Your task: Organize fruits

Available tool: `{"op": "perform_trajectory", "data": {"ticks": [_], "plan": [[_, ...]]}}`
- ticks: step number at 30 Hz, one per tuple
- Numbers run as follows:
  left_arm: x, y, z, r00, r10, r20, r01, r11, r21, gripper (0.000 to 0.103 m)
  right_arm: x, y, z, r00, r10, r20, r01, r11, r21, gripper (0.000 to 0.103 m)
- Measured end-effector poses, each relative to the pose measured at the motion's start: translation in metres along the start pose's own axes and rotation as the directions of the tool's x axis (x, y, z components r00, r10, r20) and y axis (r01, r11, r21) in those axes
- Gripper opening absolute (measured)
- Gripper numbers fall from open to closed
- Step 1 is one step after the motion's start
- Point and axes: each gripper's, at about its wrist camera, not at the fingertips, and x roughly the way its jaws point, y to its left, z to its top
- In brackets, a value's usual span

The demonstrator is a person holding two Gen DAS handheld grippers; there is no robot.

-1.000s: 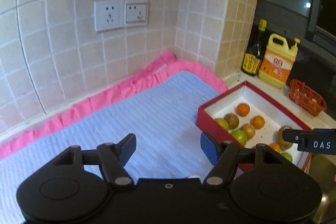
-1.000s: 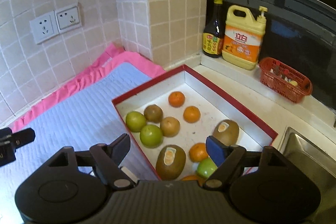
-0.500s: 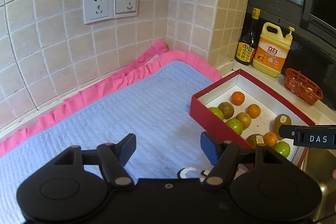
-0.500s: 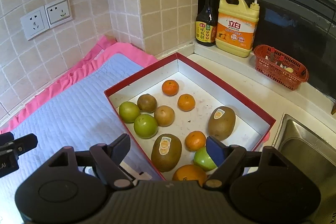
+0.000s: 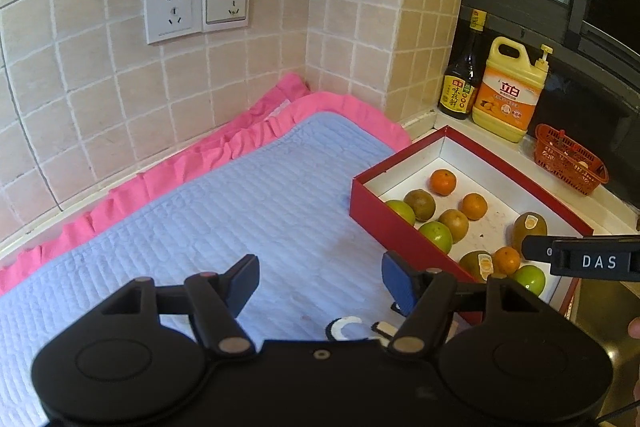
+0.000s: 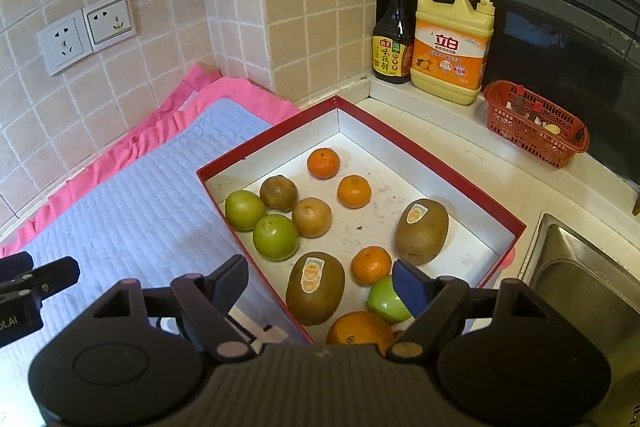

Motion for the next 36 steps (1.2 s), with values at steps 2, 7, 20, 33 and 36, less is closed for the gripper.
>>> {"op": "perform_trajectory", "data": {"ticks": [2, 7, 20, 33, 36], "plan": [[0.0001, -0.0007, -0.0001, 1.000, -0.003, -0.001, 0.003, 1.000, -0.002, 0.080, 0.0001, -0.0005, 0.0000, 1.000, 0.000, -0.001, 0.000, 1.000, 0.000, 0.081], [0.0000, -0.0016, -0.0006, 1.000, -0.006, -0.003, 0.006, 1.000, 0.006, 0.080, -0.0006, -0.0032, -0.0010, 1.000, 0.004, -0.002, -0.004, 1.000, 0.007, 0.081], [0.0021, -0.0029, -0.0001, 1.000, -0.017, -0.012, 0.018, 1.000, 0.017, 0.080, -0.0014, -0.0006, -0.0006, 1.000, 0.001, 0.001, -0.001, 1.000, 0.002, 0.081], [0.0028, -0.0030, -0.0001, 1.000, -0.017, -0.013, 0.017, 1.000, 0.017, 0.080, 0.0025, 0.0036, 0.0002, 1.000, 0.003, -0.006, -0.003, 1.000, 0.002, 0.081], [0.0046, -0.0013, -0.0003, 1.000, -0.019, -0.017, 0.020, 1.000, 0.018, 0.080, 0.0034, 0.0041, 0.0005, 1.000, 0.002, -0.008, -0.002, 1.000, 0.004, 0.081]]}}
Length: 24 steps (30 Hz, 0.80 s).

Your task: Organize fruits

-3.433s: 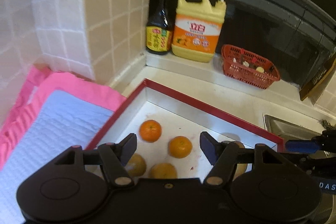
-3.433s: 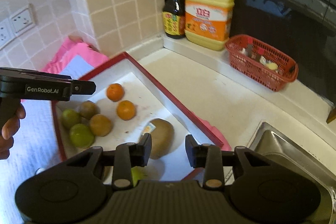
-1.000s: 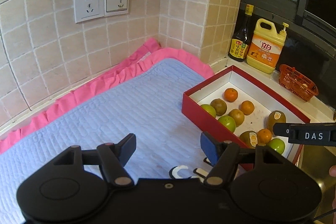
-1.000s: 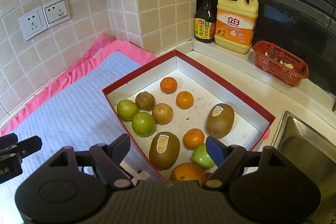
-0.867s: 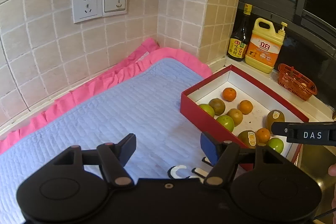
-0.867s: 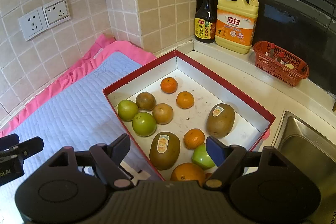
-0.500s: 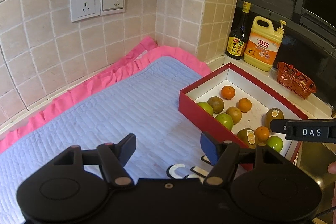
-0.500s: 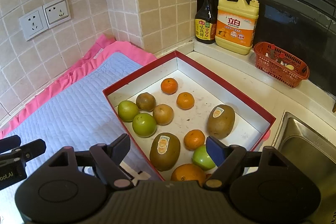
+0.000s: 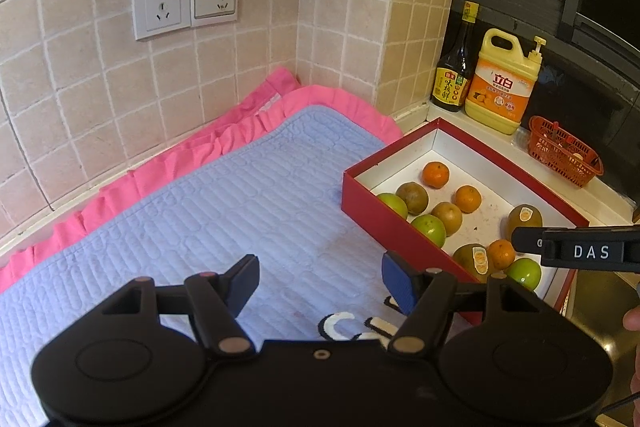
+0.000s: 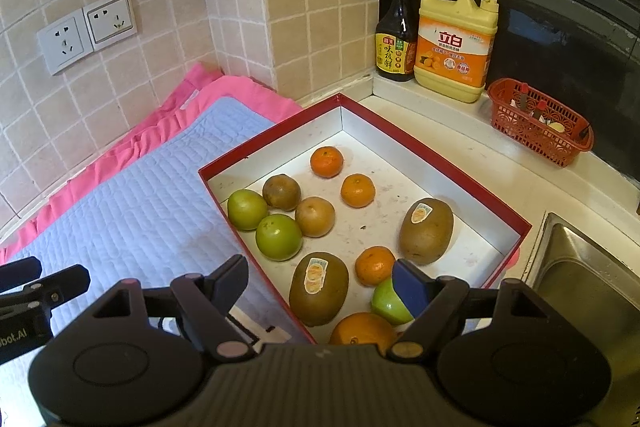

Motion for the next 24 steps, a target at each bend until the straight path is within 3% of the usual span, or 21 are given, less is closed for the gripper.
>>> {"op": "perform_trajectory", "data": {"ticks": [24], "plan": [[0.0043, -0.0078, 0.0003, 1.000, 0.027, 0.005, -0.027, 0.999, 0.039, 0.080, 0.0044, -0.0009, -0.0018, 1.000, 0.000, -0.007, 0.000, 1.000, -0.003, 0.081]]}}
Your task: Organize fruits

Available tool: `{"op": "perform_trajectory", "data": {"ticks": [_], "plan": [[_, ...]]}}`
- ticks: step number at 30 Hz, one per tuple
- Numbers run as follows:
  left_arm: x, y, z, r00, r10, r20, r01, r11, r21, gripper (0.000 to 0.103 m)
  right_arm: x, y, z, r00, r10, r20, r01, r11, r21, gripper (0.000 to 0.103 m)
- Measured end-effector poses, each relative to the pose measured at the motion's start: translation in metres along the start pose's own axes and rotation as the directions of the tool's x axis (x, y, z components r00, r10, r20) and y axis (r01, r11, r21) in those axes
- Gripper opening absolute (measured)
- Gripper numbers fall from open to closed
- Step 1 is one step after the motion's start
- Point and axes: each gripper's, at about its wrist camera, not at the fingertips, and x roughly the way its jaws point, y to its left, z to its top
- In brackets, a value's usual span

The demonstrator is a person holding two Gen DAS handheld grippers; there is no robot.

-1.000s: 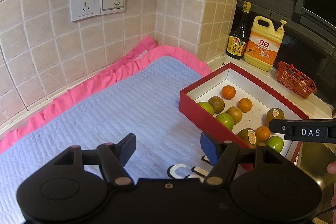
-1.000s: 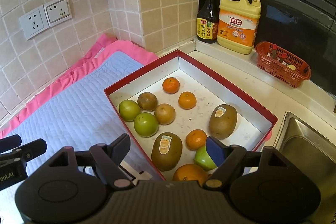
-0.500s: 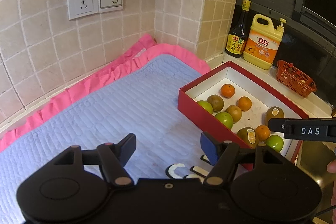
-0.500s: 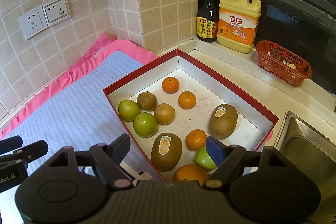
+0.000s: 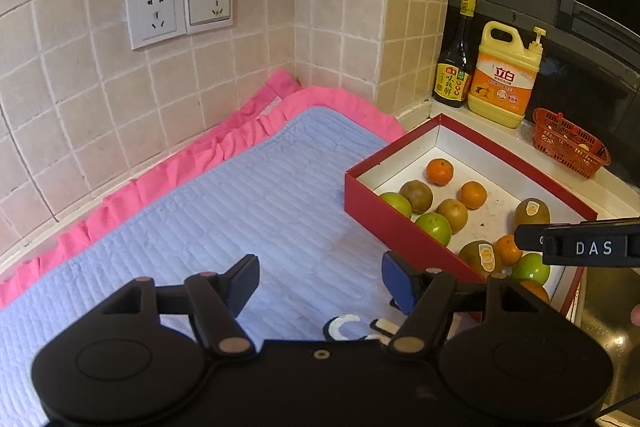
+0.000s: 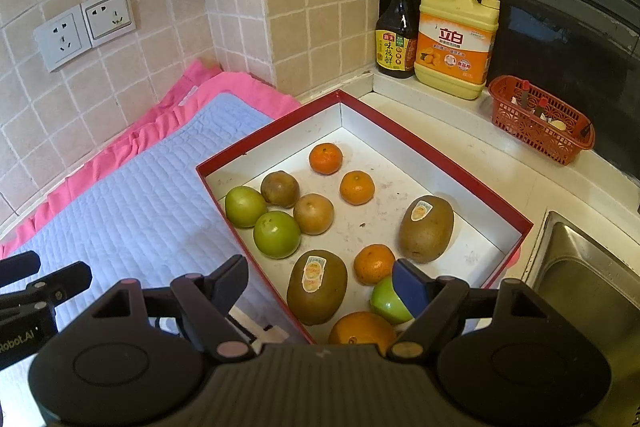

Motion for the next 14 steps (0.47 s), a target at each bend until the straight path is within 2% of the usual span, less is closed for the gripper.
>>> {"op": "perform_trajectory", "data": {"ticks": [7, 10, 14], "plan": [[0.0016, 0.0010, -0.0003, 1.000, 0.013, 0.012, -0.013, 1.000, 0.006, 0.080, 0.0020, 0.0006, -0.0001, 1.000, -0.002, -0.006, 0.002, 1.000, 0.008, 0.081], [0.0023, 0.0037, -0.0013, 0.998, 0.058, 0.040, -0.058, 0.998, -0.002, 0.080, 0.0025, 0.0006, 0.0000, 1.000, -0.003, -0.006, 0.003, 1.000, 0.008, 0.081], [0.0064, 0.0087, -0.0006, 0.997, 0.070, 0.031, -0.070, 0.998, -0.002, 0.080, 0.0040, 0.0008, 0.0000, 1.000, -0.005, -0.007, 0.005, 1.000, 0.009, 0.081]]}}
